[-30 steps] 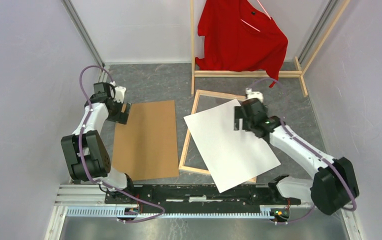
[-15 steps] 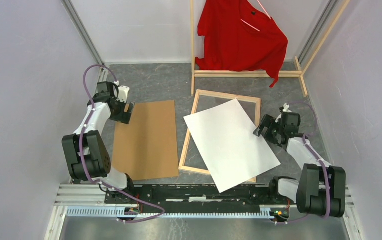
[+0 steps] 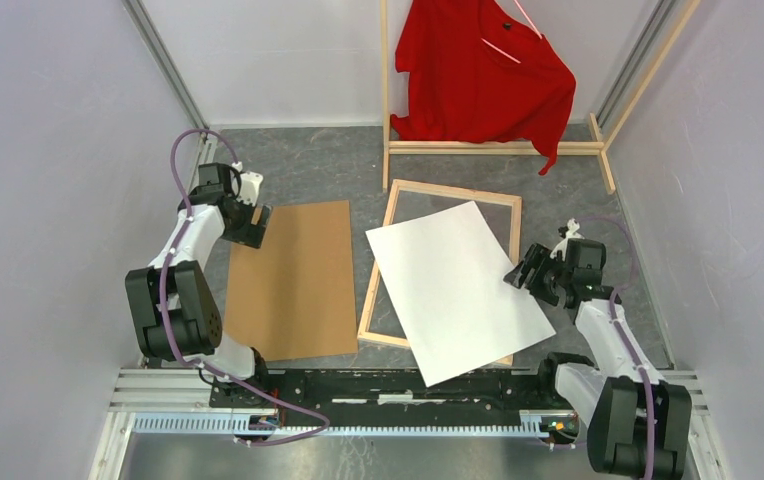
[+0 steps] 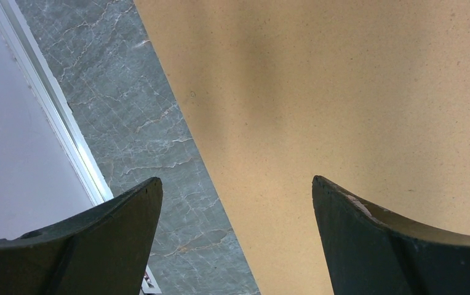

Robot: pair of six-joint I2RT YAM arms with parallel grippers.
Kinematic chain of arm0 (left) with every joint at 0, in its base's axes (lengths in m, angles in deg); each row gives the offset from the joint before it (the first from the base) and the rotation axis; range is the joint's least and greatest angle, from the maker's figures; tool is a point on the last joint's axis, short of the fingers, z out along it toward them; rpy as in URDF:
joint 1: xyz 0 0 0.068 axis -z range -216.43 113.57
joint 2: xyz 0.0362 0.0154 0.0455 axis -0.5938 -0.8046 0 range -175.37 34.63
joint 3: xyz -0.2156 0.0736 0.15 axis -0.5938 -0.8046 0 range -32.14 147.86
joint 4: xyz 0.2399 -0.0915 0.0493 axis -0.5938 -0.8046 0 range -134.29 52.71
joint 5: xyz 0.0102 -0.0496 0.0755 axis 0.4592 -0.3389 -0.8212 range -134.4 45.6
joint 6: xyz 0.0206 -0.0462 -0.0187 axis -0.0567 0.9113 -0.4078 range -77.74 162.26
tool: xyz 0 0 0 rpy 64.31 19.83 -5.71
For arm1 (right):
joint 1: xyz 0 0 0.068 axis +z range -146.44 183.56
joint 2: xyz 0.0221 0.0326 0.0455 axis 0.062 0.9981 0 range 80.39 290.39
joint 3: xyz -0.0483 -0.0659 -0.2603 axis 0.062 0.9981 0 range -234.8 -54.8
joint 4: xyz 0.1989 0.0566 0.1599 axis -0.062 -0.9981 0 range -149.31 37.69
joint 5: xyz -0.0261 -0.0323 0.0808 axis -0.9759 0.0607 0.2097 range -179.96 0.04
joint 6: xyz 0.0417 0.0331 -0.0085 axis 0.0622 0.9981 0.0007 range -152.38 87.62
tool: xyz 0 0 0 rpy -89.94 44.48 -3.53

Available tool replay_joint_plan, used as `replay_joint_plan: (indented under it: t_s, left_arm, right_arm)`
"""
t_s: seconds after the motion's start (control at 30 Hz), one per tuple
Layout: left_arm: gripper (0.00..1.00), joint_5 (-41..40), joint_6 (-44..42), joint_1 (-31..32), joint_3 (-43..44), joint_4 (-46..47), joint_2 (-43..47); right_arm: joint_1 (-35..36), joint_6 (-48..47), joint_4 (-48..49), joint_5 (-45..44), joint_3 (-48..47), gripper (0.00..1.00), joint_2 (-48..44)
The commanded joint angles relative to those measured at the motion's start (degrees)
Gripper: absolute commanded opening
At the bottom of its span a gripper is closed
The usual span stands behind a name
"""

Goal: Put the photo into the frame
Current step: Turn over the photo from the photo frame.

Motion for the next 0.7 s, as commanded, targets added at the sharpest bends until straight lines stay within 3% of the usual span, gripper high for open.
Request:
replay_joint_plan:
  t_s: [0.0, 0.4, 0.67]
  left_arm:
    - [0.97, 0.1, 1.7, 0.3, 1.0, 0.2, 0.1]
    - [0.97, 0.1, 1.5, 0.3, 0.9, 0.2, 0.5]
    - [0.97, 0.1, 1.3, 0.4, 0.7, 0.5, 0.7]
  right_arm:
    - [-0.3, -0.3, -4.6, 0.0, -1.7, 0.71, -2.4]
    - [-0.3, 0.2, -10.2, 4.5, -1.6, 0.5, -7.4]
    - [-0.3, 1.2, -12.6, 8.2, -1.1, 0.47, -9.8]
